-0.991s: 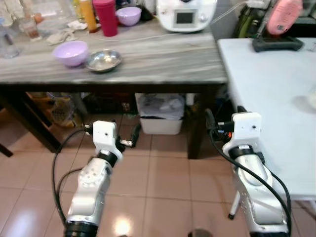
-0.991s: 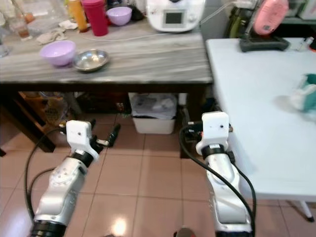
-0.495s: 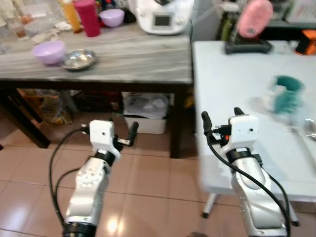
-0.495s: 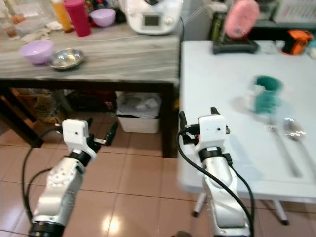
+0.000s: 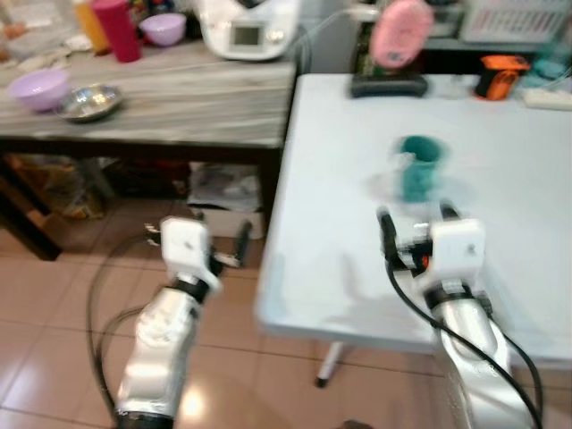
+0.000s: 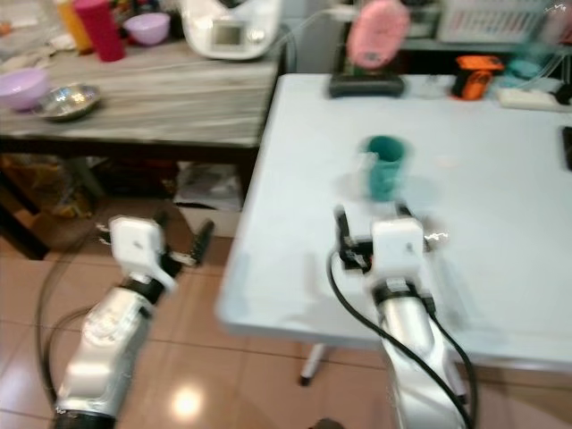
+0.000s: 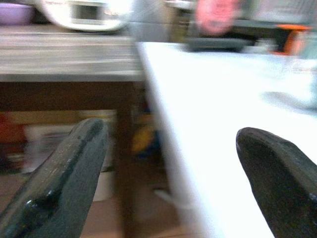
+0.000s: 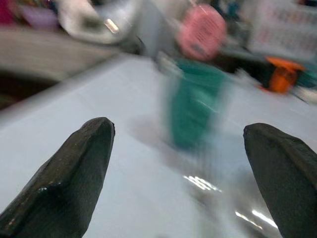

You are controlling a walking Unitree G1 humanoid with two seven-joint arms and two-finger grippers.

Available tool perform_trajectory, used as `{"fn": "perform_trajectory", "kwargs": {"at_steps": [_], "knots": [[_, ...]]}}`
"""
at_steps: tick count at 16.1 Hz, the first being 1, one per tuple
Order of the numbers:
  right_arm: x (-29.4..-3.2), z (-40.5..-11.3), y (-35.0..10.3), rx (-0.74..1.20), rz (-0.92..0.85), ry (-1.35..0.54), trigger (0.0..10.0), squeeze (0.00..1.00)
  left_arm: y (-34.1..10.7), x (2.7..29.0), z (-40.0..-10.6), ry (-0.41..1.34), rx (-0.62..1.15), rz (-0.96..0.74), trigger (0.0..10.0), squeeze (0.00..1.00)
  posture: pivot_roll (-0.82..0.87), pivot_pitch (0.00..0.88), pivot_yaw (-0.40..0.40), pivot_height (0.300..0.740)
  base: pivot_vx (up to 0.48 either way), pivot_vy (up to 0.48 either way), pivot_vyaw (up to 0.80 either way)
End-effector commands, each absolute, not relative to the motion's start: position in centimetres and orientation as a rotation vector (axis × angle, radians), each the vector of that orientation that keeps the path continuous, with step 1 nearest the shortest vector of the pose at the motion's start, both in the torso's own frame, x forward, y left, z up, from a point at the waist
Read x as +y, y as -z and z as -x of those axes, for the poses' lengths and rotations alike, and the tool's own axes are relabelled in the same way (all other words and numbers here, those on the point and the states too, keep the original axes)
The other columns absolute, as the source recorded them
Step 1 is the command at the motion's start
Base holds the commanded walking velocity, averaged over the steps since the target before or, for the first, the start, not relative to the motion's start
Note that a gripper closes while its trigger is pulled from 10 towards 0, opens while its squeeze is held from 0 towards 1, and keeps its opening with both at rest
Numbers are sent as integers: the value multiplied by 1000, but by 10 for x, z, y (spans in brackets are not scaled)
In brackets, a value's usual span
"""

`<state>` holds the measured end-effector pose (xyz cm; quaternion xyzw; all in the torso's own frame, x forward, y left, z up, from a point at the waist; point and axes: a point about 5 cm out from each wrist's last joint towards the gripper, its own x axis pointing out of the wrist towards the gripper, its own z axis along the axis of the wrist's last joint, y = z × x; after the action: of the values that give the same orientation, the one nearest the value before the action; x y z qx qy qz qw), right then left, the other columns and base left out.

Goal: Setting the table

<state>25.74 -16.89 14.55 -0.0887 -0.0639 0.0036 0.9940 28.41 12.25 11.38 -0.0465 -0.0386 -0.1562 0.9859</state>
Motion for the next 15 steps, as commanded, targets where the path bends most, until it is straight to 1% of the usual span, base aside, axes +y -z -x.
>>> {"fn": "perform_trajectory", "kwargs": {"at_steps": [1, 2, 4, 5, 9, 15], "knots": [[-168, -256, -150, -137, 155, 5, 10000, 0, -113, 128, -283, 310, -73, 60, 10000, 0, -287, 133, 58, 740, 0, -480, 0], [-170, -253, -147, -121, 147, 13, 10000, 0, -111, 129, -283, 310, -67, 46, 10000, 0, -291, 135, 60, 740, 0, -330, 0], [-173, -253, -144, -95, 126, 28, 10000, 0, -107, 130, -283, 316, -56, 58, 10000, 0, -296, 137, 63, 740, 0, 0, 0], [-176, -255, -142, -78, 110, 33, 10000, 0, -104, 130, -283, 338, -59, 4, 10000, 0, -297, 135, 66, 740, 0, 0, 0], [-178, -262, -138, -55, 80, 33, 10000, 0, -98, 128, -285, 368, -54, -35, 10000, 0, -295, 119, 67, 740, 0, 0, 0], [-164, -279, -149, -94, 40, -40, 10000, 0, -104, 127, -294, 365, -86, -37, 10000, 0, -286, 119, 68, 740, 0, 0, 0]]}}
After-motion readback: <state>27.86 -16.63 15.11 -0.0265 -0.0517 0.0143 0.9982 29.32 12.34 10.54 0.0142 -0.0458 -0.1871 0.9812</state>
